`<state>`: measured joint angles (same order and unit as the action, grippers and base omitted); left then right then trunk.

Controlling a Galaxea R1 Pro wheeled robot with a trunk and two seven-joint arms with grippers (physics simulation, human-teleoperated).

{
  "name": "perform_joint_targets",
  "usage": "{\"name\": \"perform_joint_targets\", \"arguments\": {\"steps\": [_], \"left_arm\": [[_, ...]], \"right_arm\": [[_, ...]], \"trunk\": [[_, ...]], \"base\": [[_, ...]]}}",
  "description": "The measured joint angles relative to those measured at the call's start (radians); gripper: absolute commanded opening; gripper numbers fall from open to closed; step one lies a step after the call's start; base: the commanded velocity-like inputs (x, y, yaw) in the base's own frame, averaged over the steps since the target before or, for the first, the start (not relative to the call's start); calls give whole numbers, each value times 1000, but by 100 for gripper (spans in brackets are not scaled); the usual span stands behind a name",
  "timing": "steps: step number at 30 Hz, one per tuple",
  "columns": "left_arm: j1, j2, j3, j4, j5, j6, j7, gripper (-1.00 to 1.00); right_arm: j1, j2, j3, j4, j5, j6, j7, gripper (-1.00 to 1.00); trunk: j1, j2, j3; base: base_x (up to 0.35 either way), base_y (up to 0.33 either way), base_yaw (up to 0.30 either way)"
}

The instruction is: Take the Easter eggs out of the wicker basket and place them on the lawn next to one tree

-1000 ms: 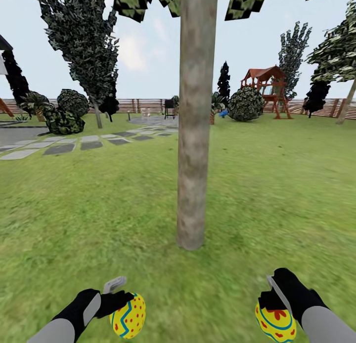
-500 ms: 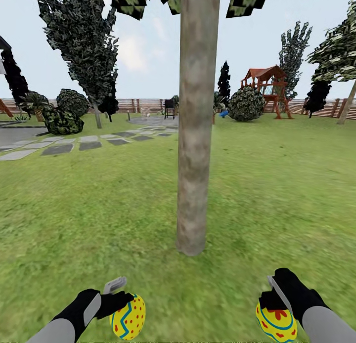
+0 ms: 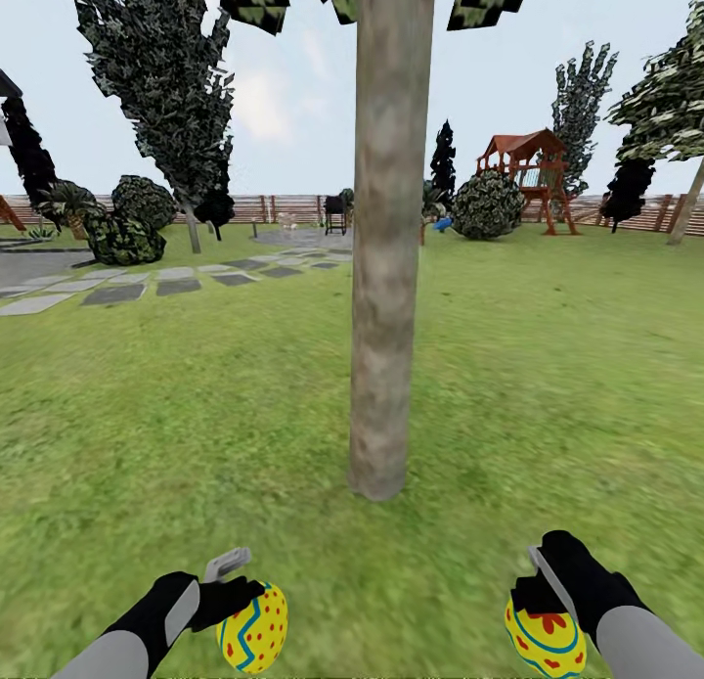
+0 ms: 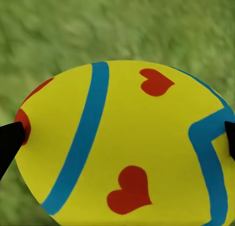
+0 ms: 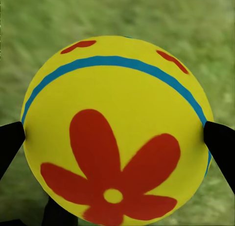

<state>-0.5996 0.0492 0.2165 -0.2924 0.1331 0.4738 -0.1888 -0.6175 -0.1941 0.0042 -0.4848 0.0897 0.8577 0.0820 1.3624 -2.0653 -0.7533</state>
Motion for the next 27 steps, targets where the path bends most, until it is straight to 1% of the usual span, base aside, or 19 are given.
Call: {"name": "perform_joint_targets", "arguments": {"steps": [27], "left_arm": [[0, 0, 0, 0, 0, 0, -2, -100]], "right_arm": [[0, 0, 0, 0, 0, 0, 0, -100]], "trunk": [[104, -189, -85]], "base": [[0, 0, 0]]}}
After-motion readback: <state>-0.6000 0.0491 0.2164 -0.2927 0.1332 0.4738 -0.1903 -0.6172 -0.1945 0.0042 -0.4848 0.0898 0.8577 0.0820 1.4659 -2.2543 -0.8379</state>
